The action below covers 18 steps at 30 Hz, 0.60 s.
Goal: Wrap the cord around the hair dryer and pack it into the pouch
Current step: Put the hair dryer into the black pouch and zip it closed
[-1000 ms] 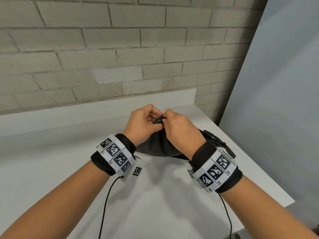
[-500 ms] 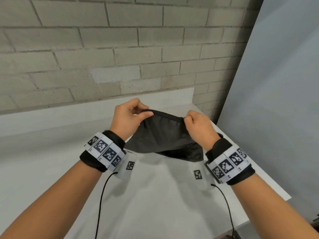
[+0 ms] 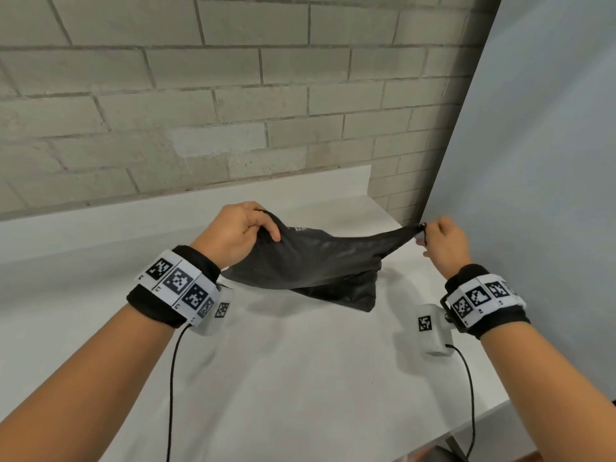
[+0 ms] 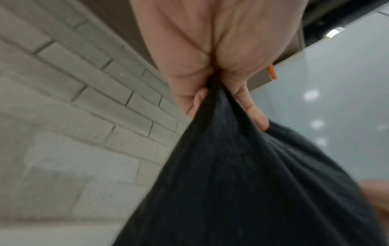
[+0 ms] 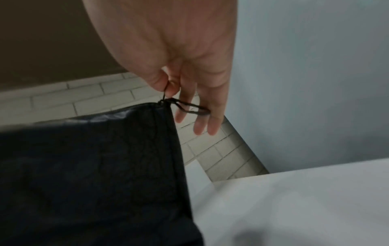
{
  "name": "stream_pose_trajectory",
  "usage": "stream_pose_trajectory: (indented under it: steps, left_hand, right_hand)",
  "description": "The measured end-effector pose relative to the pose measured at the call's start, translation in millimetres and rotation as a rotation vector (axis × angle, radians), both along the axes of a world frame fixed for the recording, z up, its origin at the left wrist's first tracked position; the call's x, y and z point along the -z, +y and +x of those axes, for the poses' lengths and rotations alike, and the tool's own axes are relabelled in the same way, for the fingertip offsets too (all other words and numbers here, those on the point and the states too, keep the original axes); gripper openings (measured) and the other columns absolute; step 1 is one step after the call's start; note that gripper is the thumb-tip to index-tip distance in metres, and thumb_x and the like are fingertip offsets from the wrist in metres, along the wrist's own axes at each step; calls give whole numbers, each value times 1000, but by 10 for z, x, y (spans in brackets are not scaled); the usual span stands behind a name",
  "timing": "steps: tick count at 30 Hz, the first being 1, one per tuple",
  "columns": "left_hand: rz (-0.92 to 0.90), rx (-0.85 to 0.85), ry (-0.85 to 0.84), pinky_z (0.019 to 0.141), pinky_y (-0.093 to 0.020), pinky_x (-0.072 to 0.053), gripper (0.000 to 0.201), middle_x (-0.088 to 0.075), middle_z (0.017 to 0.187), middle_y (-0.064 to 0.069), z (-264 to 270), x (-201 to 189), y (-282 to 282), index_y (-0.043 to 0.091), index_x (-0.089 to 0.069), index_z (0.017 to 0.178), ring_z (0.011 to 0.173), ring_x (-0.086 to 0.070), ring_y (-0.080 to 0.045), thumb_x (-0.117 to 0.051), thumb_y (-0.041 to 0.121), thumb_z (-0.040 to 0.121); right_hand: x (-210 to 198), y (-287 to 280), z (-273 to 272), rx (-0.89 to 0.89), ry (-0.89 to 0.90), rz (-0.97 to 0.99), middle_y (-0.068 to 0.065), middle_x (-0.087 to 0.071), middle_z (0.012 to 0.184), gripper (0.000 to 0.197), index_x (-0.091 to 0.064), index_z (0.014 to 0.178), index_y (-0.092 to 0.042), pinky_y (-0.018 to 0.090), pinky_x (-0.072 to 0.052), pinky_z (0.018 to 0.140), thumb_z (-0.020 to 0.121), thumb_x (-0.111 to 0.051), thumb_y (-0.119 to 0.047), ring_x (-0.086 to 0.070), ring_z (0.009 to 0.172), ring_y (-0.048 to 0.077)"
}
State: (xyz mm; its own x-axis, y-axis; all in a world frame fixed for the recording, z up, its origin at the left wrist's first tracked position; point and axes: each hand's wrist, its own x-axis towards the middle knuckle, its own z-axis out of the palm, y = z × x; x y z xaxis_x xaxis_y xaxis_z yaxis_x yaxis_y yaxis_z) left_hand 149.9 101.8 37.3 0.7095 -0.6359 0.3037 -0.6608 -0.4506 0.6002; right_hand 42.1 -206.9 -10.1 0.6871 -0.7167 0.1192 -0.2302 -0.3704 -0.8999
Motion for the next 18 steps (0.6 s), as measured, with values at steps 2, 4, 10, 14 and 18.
stream_pose_trajectory:
  steps: [2,4,10,14,18]
  left_hand:
    - [100,69,57,79,-7,-36,39,-57,90,-1,-23,-24,31,24,-68,68,84,-54,-10,-41,0,81]
    - [180,109,81,74,-10,-38,25,-54,87,0,-50,-36,63,32,-66,69,80,-53,-11,-47,16,76]
    - [97,10,34,68,-13,-38,44,-55,87,-7,41,-11,40,39,-63,70,77,-54,-17,-51,1,87]
    - [-152,-103,144,75,-3,-42,43,-62,90,2,115,-106,1,33,-66,70,85,-56,-7,-50,-4,85]
    - [-277,-168,287,51,-5,-42,56,-61,79,7,281,-181,-97,35,-71,55,59,-54,1,-49,-7,84]
  right_hand:
    - [-58,65,47,-42,-57,143,18,-55,96,30,-35,68,-18,33,-47,64,96,-29,-12,-59,88,29]
    - [-98,137,95,-82,-60,174,12,-51,90,29,-34,70,-20,45,-51,75,98,-27,-15,-56,92,30]
    - [-109,248,184,-300,-58,41,-4,-26,73,31,-24,76,-20,23,-34,59,93,-43,-3,-32,64,9]
    - [-134,47,230,-372,-134,-127,-4,-28,73,35,-26,85,-17,25,-34,55,84,-40,15,-31,62,11]
    - [-174,-195,356,-338,-214,-308,-8,-39,70,54,-37,59,-31,22,-36,71,76,-44,20,-40,70,15]
